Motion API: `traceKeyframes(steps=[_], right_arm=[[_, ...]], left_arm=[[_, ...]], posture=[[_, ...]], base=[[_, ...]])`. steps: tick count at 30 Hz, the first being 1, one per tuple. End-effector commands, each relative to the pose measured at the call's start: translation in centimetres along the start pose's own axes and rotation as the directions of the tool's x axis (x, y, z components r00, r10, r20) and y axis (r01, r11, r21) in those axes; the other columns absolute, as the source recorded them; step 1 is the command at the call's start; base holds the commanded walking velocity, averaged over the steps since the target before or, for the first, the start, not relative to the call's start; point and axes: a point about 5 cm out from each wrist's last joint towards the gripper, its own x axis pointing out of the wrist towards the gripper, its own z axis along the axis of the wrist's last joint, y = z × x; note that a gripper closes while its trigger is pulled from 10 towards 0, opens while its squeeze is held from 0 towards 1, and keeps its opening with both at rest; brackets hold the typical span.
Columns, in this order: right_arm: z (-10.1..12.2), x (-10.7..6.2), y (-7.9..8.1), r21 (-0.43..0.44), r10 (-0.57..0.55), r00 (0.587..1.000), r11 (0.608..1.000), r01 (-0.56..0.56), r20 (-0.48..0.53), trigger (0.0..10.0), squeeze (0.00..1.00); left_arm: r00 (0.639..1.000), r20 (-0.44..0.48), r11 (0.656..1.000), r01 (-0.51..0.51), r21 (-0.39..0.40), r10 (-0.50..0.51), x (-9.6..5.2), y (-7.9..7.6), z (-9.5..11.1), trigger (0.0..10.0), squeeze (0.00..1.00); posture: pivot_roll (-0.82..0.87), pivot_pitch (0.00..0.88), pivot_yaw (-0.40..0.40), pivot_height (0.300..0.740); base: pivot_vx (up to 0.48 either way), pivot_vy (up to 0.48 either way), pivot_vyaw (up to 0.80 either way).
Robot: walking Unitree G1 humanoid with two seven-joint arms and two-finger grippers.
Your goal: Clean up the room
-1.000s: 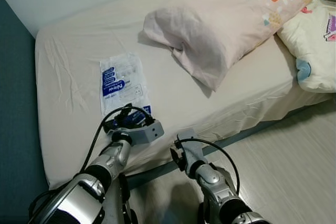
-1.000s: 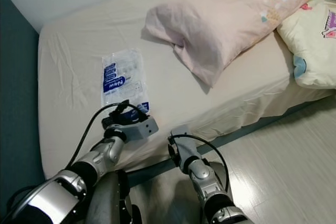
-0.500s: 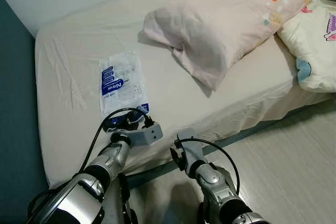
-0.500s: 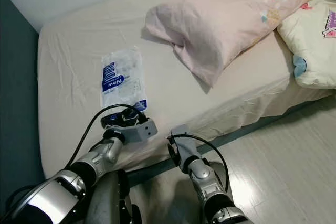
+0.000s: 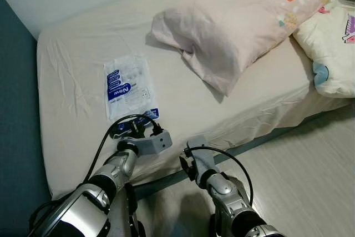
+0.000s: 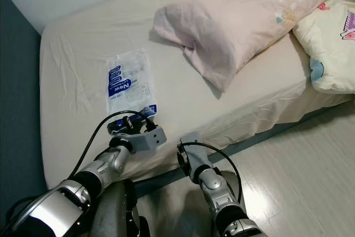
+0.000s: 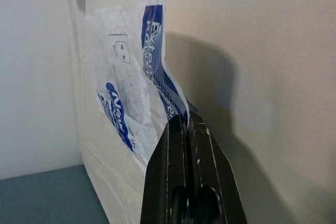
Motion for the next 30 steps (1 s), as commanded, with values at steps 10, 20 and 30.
traceKeyframes(steps=[10,20,30], right_arm=[[-0.5,-0.2,0.3,0.009,0.008,1.0,1.0,-0.008,-0.013,10.0,0.0],[0.3,0.0,-0.4,0.025,-0.002,1.0,1.0,0.002,0.021,10.0,0.0],[1.1,0.2,-0.9,0.036,-0.01,0.998,0.999,0.008,0.055,10.0,0.0]], left_arm=[[0.996,-0.061,0.889,-0.084,-0.451,0.063,-0.4,2.1,-1.8,0.0,0.0],[0.987,0.112,0.498,0.039,-0.866,0.118,-2.2,5.0,-1.9,0.0,0.0],[0.934,0.26,0.22,0.208,-0.953,0.247,-5.4,9.0,-1.8,0.0,0.0]], posture=[[0.01,0.317,0.06,0.571],[0.02,0.208,0.011,0.571],[0.04,0.121,-0.009,0.571]], base=[[0.0,0.0,0.0],[0.0,0.0,0.0],[0.0,0.0,0.0]])
